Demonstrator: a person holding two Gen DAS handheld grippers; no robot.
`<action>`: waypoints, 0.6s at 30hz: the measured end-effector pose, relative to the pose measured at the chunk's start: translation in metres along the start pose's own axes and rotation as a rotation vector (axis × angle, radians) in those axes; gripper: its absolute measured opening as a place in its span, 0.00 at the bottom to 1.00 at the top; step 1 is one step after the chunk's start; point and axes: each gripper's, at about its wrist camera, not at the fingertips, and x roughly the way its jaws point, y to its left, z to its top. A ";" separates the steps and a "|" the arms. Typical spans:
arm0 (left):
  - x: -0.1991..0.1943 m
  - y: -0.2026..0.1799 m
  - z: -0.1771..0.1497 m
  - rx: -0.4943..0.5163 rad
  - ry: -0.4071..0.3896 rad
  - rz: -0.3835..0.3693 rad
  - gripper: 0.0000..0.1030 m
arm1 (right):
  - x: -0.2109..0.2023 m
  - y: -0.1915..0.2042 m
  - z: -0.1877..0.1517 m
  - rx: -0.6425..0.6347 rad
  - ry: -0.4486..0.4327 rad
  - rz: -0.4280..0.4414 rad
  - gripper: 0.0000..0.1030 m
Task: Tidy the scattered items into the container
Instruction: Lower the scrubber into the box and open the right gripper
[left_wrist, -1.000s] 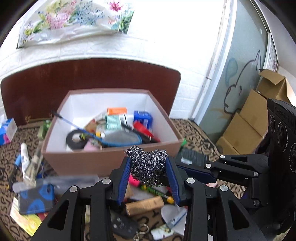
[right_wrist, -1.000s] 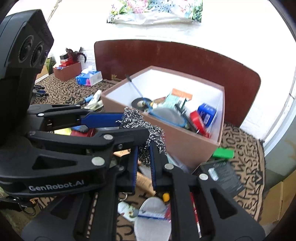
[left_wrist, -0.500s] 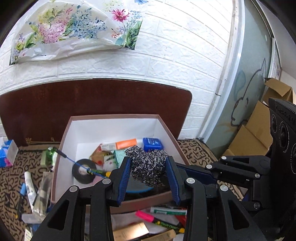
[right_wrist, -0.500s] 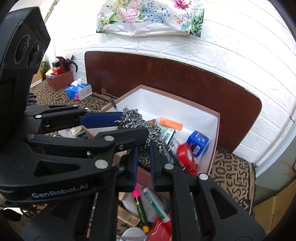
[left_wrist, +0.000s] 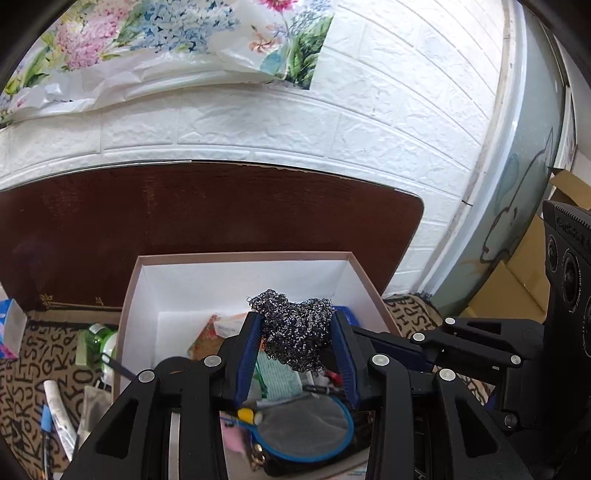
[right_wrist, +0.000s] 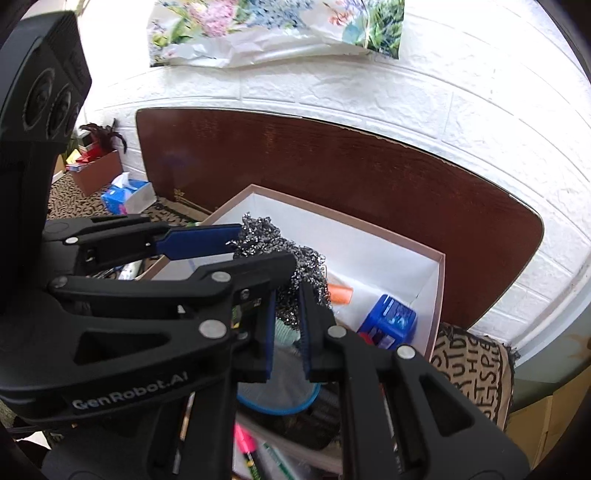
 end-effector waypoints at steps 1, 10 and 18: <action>0.005 0.002 0.002 -0.004 0.008 -0.002 0.38 | 0.004 -0.003 0.002 0.006 0.007 0.002 0.13; 0.050 0.033 -0.007 -0.064 0.071 0.002 0.36 | 0.060 -0.017 0.005 0.048 0.108 -0.002 0.12; 0.058 0.062 -0.016 -0.100 0.080 0.039 0.36 | 0.088 -0.001 0.006 0.029 0.138 0.036 0.05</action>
